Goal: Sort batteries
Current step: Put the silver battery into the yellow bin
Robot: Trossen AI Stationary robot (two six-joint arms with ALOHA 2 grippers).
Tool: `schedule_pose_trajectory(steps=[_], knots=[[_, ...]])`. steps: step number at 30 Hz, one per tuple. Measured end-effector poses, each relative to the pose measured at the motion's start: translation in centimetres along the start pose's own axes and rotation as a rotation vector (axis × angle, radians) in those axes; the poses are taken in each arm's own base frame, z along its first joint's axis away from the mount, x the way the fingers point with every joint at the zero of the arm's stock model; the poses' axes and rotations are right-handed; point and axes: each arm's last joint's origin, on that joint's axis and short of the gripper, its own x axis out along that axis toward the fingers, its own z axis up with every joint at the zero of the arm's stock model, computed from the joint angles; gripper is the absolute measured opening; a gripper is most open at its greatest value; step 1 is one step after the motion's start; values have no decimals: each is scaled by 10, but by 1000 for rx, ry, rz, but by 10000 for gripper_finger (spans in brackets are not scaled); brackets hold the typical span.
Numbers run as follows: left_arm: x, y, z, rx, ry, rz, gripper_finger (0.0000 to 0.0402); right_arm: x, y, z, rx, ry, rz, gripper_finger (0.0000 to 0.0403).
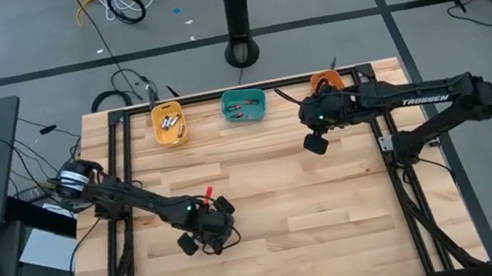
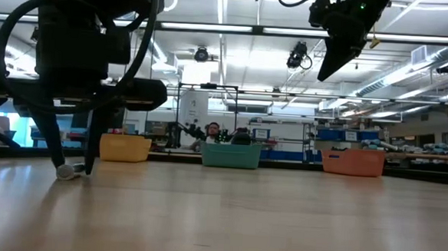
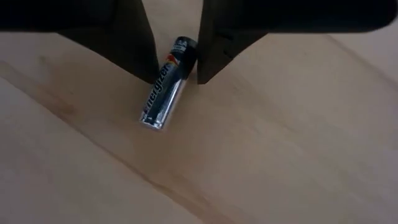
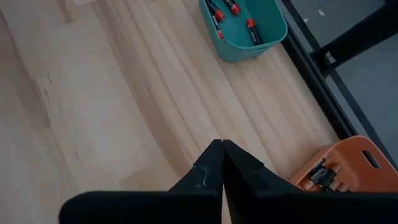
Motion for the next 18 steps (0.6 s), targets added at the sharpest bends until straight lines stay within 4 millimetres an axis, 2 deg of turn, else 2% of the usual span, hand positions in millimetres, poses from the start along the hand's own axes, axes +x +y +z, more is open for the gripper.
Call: schedule_pose_trajectory(steps=[6,10,14,18], knots=[[-5,5,9,-44,-75,-53,43,0,0,0,2,-4,2,21],[-9,13,8,-181,-98,-76,39,6,5,-1,-18,-34,24,13],[-19,23,3,-284,-133,-36,39,24,16,-12,-54,-74,53,9],[-38,38,-11,-427,-161,29,39,47,31,-31,-69,-124,87,10]])
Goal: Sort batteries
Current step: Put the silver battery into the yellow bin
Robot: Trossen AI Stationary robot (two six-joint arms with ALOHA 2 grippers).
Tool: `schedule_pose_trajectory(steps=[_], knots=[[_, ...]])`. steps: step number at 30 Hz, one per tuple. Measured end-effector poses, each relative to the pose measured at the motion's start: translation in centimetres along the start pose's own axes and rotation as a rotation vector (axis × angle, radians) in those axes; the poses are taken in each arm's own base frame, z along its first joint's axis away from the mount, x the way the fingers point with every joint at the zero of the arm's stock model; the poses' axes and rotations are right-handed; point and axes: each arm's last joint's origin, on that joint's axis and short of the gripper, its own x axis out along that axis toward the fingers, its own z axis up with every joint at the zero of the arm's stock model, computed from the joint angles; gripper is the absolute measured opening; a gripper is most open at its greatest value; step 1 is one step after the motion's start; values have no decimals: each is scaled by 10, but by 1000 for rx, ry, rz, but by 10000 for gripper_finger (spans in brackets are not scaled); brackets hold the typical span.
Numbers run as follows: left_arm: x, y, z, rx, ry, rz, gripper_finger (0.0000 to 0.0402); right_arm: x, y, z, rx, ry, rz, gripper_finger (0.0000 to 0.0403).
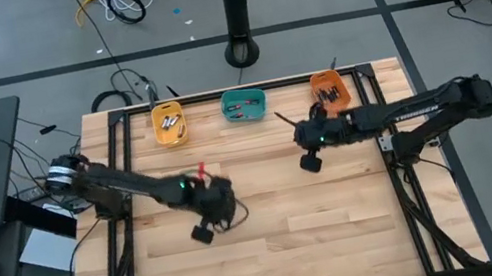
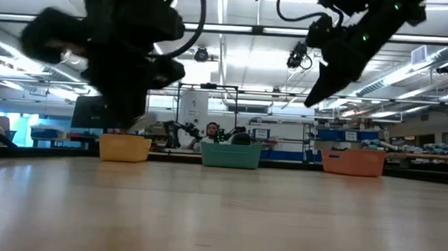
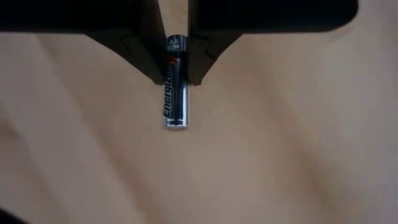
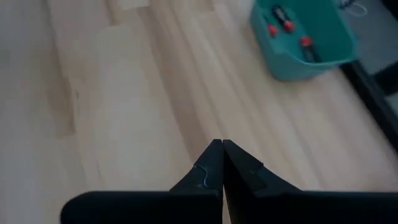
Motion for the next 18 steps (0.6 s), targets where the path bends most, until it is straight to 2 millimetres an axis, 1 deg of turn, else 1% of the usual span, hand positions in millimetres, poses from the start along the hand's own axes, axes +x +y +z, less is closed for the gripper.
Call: schedule_pose_trajectory(steps=[4,7,10,12,14,18], knots=[[-31,28,-10,-180,-54,117,39,19,11,-23,24,-76,36,10],[-53,53,-29,-367,-56,190,39,28,16,-37,63,-129,59,10],[-73,80,-55,-591,-30,303,39,35,18,-48,98,-169,76,10],[-85,97,-76,-717,8,386,39,37,19,-52,113,-193,85,10],[-97,112,-98,-808,43,449,39,38,19,-56,111,-189,87,10],[-111,140,-139,-945,93,532,39,38,21,-57,109,-191,91,10]])
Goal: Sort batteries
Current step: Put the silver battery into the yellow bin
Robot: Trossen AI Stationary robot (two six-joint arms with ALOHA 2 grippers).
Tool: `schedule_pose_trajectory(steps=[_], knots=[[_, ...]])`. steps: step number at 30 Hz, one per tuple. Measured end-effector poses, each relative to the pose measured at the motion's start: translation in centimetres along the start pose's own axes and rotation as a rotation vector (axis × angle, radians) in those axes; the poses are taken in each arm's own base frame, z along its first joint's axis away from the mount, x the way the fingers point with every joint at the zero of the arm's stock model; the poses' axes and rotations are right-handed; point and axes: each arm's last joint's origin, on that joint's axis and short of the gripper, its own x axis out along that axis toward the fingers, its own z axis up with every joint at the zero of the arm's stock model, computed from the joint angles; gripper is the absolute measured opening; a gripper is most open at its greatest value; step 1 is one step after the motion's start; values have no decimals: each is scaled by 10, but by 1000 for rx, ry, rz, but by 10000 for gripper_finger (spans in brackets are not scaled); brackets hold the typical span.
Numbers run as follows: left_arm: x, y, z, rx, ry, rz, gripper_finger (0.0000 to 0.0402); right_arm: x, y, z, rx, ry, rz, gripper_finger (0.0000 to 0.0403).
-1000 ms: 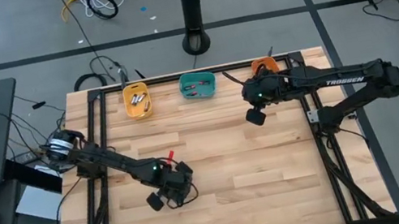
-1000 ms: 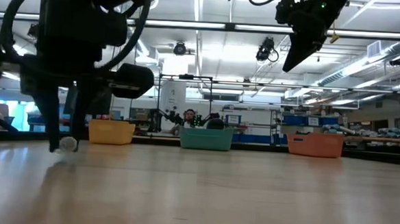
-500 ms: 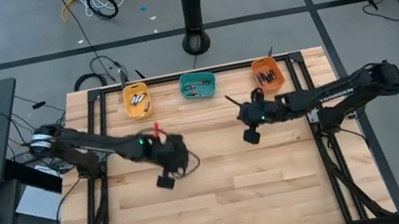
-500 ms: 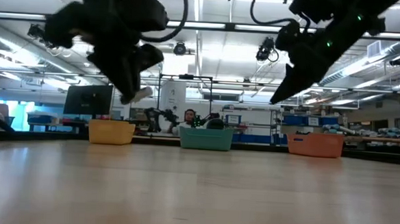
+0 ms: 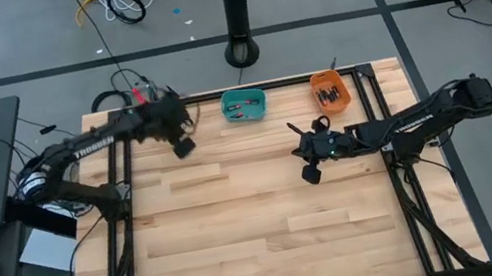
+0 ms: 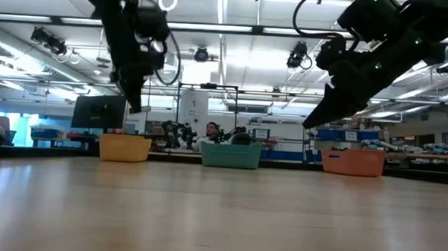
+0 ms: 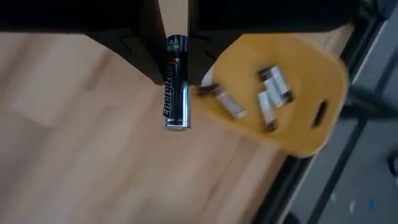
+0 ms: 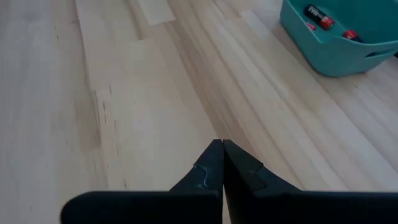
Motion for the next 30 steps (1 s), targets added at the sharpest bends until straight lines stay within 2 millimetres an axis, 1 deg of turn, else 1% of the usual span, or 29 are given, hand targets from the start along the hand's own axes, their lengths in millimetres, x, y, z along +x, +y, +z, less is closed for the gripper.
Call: schedule_pose_trajectory(steps=[3,5,7,10,12,15,19,27,28,30], knots=[[17,31,-4,-70,71,6,39,0,0,0,-3,-2,2,10],[32,47,-9,-120,140,11,39,0,0,0,-4,-1,1,10],[45,60,-10,-154,160,-8,39,0,0,0,-12,-2,1,10],[66,71,-11,-199,186,-31,39,0,0,0,-17,-2,0,10],[76,75,-11,-215,199,-31,39,0,0,0,-17,-3,0,10],[90,75,-14,-220,245,-41,39,0,0,0,-18,-3,0,10],[101,76,-15,-224,266,-47,39,0,0,0,-20,-3,-1,10],[108,76,-15,-243,272,-37,40,0,0,0,-21,-2,-1,11],[108,76,-14,-247,263,-27,45,0,0,0,-23,-1,-1,11],[108,77,-12,-250,242,-19,70,0,0,0,-38,1,-2,11]])
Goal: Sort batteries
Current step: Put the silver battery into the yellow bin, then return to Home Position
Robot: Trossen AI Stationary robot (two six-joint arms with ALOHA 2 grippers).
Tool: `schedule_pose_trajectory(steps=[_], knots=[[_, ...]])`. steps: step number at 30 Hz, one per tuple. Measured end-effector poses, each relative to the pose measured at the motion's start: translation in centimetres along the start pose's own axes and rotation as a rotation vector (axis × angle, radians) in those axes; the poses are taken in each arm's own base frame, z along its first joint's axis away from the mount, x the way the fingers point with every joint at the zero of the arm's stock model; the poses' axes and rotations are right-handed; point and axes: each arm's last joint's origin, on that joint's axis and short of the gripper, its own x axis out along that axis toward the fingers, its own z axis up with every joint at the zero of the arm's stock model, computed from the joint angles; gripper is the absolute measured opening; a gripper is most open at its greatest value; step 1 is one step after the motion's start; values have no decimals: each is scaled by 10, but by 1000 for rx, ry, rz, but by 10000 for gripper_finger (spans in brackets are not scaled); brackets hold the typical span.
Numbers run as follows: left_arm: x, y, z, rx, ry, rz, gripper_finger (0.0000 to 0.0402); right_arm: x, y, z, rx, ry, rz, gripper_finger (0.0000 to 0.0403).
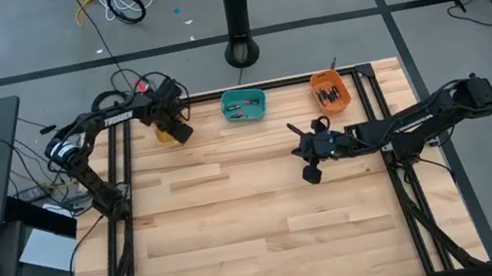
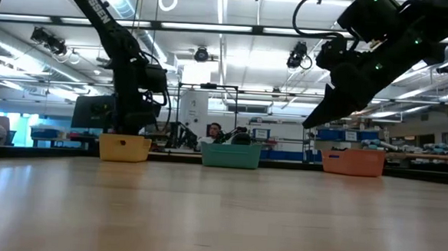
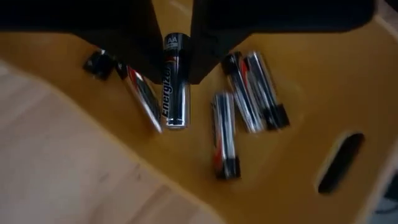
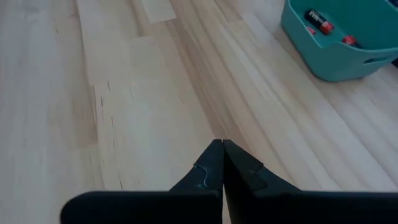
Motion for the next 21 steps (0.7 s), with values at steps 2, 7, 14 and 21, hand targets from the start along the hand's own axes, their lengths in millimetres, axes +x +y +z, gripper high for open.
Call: schedule_pose_trajectory(steps=[2,7,14,21], knots=[[-1,-1,3,1,-35,4,99,0,-1,0,-23,0,-3,10],[-8,-12,9,35,-163,4,116,4,-7,-9,-63,-16,-12,10],[-34,-22,-1,55,-381,-16,59,7,-12,-23,-52,-108,76,9],[-65,-44,-41,79,-724,-147,9,4,-17,-31,-72,-285,197,9]])
